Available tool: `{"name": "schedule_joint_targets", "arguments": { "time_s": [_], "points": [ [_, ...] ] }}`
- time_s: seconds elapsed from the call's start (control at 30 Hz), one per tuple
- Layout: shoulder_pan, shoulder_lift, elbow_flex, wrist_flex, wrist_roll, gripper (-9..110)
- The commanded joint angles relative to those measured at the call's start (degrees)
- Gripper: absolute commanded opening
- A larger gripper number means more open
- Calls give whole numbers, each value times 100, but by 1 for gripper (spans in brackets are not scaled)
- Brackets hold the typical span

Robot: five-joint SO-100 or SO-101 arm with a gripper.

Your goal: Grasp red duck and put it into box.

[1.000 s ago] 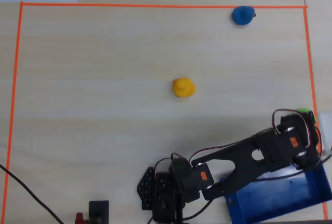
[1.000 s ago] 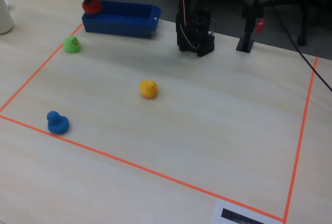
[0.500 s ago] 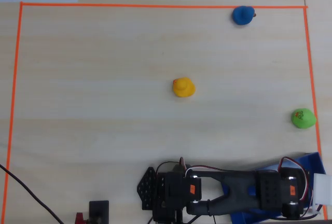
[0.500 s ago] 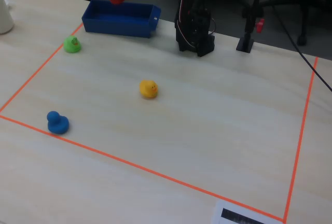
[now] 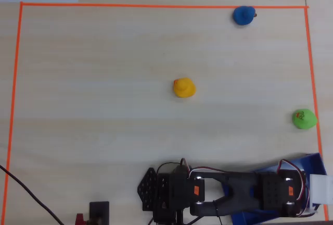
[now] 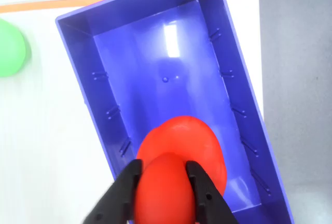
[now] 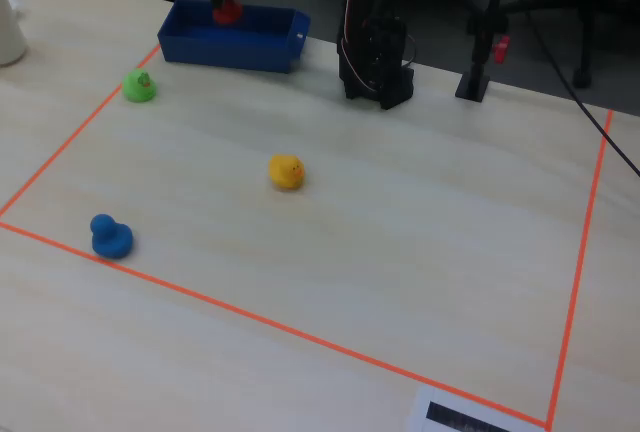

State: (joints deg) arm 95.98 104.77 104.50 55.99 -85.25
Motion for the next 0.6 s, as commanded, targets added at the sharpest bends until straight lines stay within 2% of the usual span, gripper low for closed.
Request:
{"name": "schedule_joint_targets", "arguments": {
  "time_s": [0.0,0.23,0.27,0.33,0.37,0.47,0.57],
  "points": [
    [18,26,-176,-185,-97,25],
    [-62,35,-404,-149,18,28],
    [-105,35,-466,-88,44,25],
    [-325,26,-765,123,229,11],
    [-536,9,-967,220,378,1],
    [-1547,97,-1600,703,729,0],
    [-3041,404,-1969,1090,1046,0]
  ]
}}
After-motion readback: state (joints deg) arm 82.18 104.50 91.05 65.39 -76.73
